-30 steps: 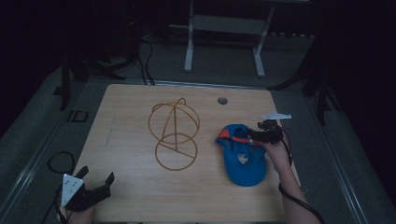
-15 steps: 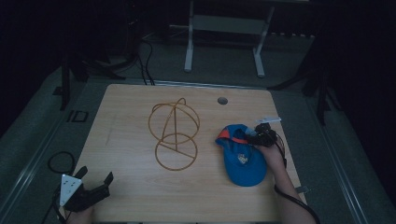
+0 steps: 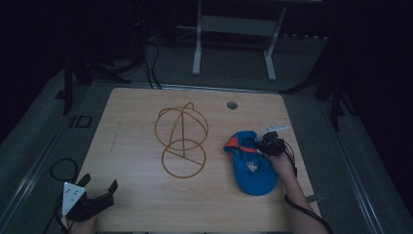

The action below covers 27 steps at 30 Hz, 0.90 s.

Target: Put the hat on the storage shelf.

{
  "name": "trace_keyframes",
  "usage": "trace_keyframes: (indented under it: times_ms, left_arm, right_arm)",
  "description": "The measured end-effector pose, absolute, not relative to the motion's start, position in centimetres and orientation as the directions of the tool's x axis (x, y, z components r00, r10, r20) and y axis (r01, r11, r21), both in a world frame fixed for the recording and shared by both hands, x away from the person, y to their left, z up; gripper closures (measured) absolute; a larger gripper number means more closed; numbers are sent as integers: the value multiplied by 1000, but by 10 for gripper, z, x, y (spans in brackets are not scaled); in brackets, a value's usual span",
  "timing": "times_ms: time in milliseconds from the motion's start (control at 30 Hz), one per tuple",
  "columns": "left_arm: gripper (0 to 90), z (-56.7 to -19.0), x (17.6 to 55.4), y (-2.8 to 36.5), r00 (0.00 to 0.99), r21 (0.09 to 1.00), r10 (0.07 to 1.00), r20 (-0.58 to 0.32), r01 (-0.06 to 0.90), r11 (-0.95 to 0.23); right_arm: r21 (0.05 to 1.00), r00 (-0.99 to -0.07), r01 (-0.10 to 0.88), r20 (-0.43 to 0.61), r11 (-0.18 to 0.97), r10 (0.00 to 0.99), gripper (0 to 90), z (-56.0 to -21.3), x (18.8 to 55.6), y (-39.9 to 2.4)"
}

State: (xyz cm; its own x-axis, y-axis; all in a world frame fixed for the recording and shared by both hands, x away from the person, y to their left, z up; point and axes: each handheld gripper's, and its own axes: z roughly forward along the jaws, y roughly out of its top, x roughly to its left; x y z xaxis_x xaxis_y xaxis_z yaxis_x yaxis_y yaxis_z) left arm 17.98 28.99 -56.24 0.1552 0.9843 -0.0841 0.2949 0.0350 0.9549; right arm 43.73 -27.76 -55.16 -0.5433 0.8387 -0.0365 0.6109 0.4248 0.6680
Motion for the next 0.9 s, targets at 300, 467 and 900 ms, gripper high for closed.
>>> trace_keyframes:
  times_ms: [300, 467, 900]
  left_arm:
    - [48, -561, 179, 291, 146, 955, 986, -82, 296, 36]
    - [48, -560, 179, 291, 141, 957, 987, -82, 286, 39]
    - [48, -550, 178, 287, 164, 955, 983, -88, 294, 37]
  right_arm:
    - [712, -527, 585, -31, 389, 850, 835, -538, 429, -280]
    - [764, -536, 533, -28, 364, 844, 836, -509, 416, -284]
    - [846, -558, 428, -31, 319, 829, 838, -455, 392, -288]
